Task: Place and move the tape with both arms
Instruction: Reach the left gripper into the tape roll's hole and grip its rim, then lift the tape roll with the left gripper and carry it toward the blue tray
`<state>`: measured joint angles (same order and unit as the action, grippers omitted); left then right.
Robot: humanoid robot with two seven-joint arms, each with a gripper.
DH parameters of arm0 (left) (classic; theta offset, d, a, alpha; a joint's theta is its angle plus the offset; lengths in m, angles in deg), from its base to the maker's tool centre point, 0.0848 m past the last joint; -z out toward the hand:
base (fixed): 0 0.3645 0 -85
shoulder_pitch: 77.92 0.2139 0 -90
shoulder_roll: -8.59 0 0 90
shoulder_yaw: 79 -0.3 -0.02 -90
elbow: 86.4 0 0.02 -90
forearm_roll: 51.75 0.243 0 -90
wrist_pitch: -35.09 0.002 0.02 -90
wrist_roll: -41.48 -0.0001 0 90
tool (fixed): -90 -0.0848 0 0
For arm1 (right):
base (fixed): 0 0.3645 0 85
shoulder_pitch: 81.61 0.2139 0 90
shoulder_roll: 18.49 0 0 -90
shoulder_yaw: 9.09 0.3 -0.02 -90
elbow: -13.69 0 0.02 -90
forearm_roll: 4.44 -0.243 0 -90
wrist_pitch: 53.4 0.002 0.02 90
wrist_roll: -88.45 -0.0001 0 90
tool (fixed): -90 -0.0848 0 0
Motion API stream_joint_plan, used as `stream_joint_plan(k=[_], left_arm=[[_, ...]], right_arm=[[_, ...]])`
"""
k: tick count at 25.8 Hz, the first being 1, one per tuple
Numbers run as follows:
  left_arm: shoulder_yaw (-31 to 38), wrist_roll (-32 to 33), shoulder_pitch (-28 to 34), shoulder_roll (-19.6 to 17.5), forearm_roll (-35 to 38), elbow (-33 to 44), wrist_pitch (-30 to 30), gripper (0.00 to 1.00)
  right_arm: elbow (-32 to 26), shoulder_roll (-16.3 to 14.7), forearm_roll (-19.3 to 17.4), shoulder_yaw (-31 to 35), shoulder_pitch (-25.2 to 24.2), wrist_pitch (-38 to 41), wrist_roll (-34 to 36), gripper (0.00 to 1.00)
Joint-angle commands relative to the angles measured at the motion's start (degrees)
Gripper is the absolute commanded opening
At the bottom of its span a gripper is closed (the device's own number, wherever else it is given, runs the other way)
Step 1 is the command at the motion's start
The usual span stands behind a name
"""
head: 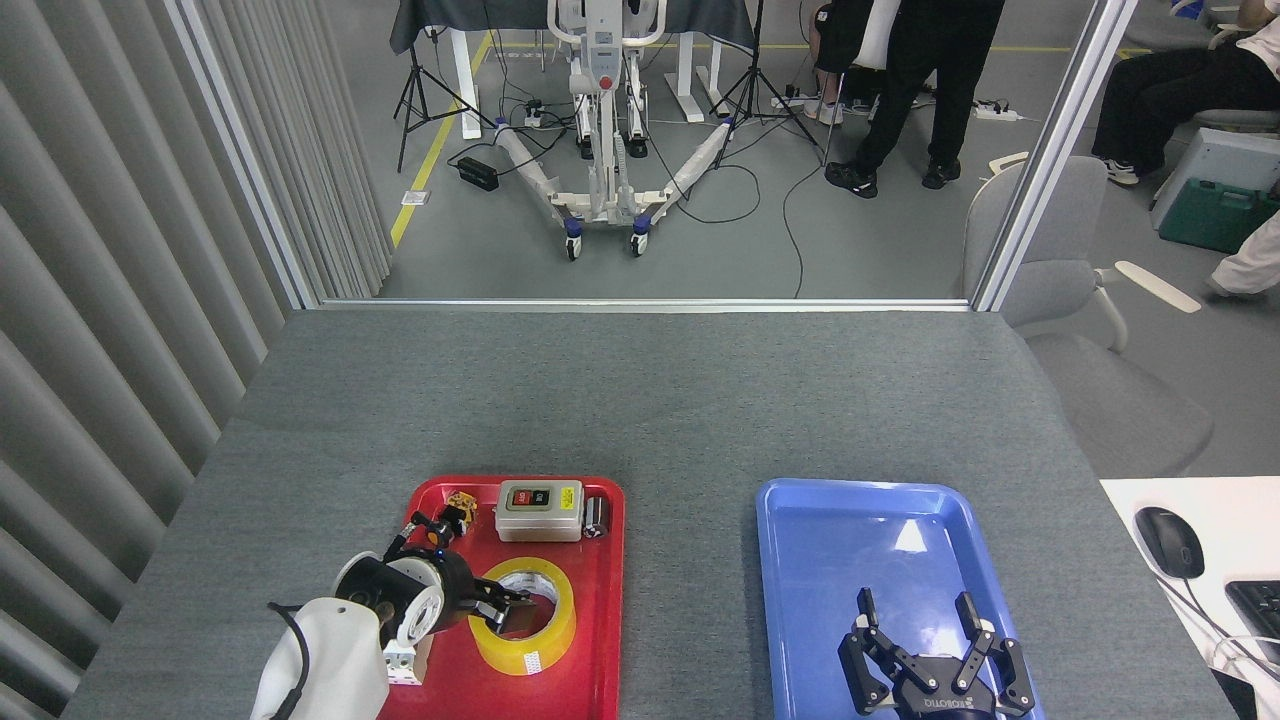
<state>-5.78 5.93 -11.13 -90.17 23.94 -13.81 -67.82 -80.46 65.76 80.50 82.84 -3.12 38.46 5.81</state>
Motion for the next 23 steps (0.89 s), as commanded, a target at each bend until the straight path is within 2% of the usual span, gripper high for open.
stream_joint_plan(k=[1, 3, 4, 5, 6, 7, 8, 12, 15, 17, 20, 21, 23], left_arm=[[-0.01, 0.04, -1.49, 1.2, -0.01, -3.69, 0.26, 0.99], [-0.01, 0.48, -2.19, 1.81, -0.01, -5.53, 0.26, 0.98], [-0.01, 1.27, -2.54, 2.07, -0.01, -6.23, 0.26, 0.88], [-0.01, 2.76, -2.63, 2.16, -0.01, -6.67, 0.18, 0.71], [-0.01, 4.17, -2.63, 2.25, -0.01, -6.85, -0.18, 0.48], [-0.01, 6.28, -2.54, 2.34, -0.1, -6.5, -0.7, 0.1], [-0.54, 7.86, -2.37, 2.51, -0.01, -6.59, -2.11, 0.0], [-0.37, 7.25, -2.89, 3.04, -0.36, -6.15, -10.9, 0.0], [1.92, 6.11, -5.62, 3.66, -1.51, -6.23, -16.17, 0.0], [5.44, 5.76, -7.29, 6.21, -6.34, -6.76, -20.57, 0.0], [9.13, 4.44, -7.82, 8.67, -19.09, -5.97, -30.23, 0.0], [9.21, 4.09, -8.08, 8.67, -22.43, -5.8, -32.08, 0.0], [9.83, 3.73, -8.43, 8.84, -26.82, -5.8, -32.08, 0.0]], right_arm=[[0.02, 0.13, 0.05, 0.0, -0.09, -0.01, -0.24, 1.0], [0.02, 0.13, 0.14, 0.09, -0.09, -0.01, -0.33, 1.0], [0.02, 0.13, 0.14, 0.09, -0.09, 0.07, -0.33, 1.0], [0.02, 0.13, 0.14, 0.0, -0.09, 0.07, -0.33, 1.0], [0.02, 0.13, 0.14, 0.09, -0.09, 0.07, -0.33, 1.0], [0.02, 0.13, 0.14, 0.09, -0.09, 0.07, -0.33, 1.0], [0.02, 0.13, 0.14, 0.09, -0.09, 0.07, -0.24, 1.0], [0.02, 0.13, 0.23, 0.09, -0.09, 0.07, -0.24, 1.0], [0.02, 0.13, 0.23, 0.09, -0.09, 0.07, -0.33, 1.0], [0.02, 0.13, 0.23, 0.09, -0.09, -0.01, -0.33, 1.0], [0.02, 0.13, 0.23, 0.09, -0.09, -0.01, -0.33, 1.0], [0.02, 0.13, 0.23, 0.09, -0.09, -0.1, -0.33, 1.0], [0.02, 0.13, 0.23, 0.09, -0.09, -0.28, -0.24, 1.0]])
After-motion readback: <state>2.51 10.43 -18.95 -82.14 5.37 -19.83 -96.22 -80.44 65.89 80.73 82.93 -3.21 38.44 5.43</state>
